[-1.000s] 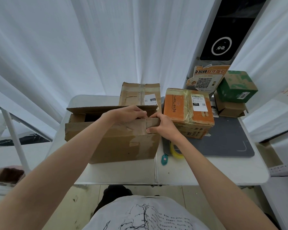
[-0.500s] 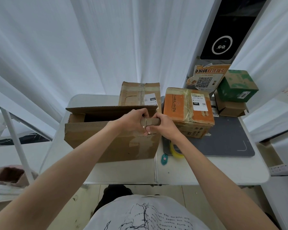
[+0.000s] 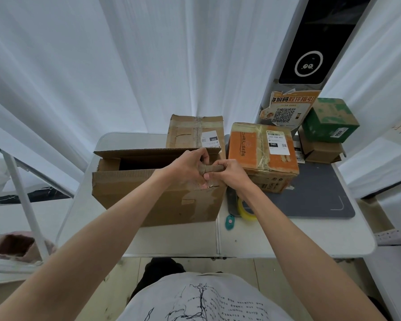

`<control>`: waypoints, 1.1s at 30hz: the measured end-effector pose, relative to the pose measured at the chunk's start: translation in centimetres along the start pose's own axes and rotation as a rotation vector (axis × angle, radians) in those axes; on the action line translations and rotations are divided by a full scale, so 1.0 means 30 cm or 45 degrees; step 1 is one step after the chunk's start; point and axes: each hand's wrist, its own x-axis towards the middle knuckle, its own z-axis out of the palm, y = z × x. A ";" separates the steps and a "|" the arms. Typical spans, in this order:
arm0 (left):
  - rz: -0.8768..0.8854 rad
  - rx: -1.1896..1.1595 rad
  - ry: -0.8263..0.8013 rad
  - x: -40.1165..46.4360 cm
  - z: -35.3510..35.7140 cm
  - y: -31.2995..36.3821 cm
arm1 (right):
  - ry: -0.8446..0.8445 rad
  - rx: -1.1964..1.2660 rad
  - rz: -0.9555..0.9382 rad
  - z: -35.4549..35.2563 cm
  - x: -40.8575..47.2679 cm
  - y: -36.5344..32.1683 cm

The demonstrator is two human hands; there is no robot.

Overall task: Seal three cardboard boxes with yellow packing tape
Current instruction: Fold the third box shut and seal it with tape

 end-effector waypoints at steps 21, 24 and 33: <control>-0.068 -0.190 -0.133 -0.045 -0.084 0.027 | 0.005 0.053 0.111 0.015 -0.011 -0.014; -0.007 -0.114 -0.036 -0.039 -0.078 0.024 | -0.020 0.063 0.123 0.012 -0.014 -0.016; -0.068 -0.141 -0.091 -0.022 -0.080 0.016 | -0.053 0.080 0.053 0.010 -0.029 -0.002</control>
